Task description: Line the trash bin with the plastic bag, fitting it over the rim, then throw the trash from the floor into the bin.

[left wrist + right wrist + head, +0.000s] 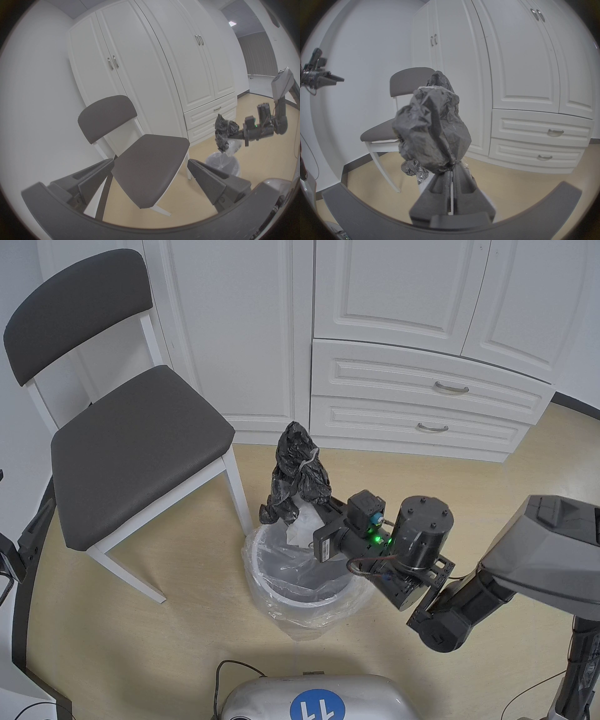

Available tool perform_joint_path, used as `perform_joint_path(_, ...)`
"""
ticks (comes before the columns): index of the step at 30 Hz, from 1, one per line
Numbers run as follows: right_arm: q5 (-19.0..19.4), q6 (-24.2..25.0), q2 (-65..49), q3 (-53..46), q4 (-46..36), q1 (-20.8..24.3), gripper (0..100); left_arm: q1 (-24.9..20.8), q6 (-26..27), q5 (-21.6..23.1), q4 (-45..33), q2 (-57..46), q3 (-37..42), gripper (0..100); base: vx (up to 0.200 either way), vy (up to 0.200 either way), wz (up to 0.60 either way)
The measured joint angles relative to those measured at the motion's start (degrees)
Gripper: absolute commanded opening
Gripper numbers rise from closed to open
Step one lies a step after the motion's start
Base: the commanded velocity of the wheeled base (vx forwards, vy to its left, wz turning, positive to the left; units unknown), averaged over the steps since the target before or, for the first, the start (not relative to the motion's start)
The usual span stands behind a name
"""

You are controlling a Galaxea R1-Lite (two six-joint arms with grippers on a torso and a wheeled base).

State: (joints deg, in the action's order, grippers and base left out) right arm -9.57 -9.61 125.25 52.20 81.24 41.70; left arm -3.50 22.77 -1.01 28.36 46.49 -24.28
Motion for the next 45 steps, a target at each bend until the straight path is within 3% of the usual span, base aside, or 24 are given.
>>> perform_joint_path(9, 0.0, 0.5, 8.3, 0.1, 7.5, 1.3, 0, 0.3, 0.8, 0.0, 0.0, -1.9, -1.2, 100, 0.0, 0.0, 0.0)
perform_joint_path(45, 3.6, 6.7, 27.9, 18.3, 7.2, -3.9, 0, 0.3, 1.6, 0.0, -0.5, -3.6, -1.4, 100, 0.0, 0.0, 0.0)
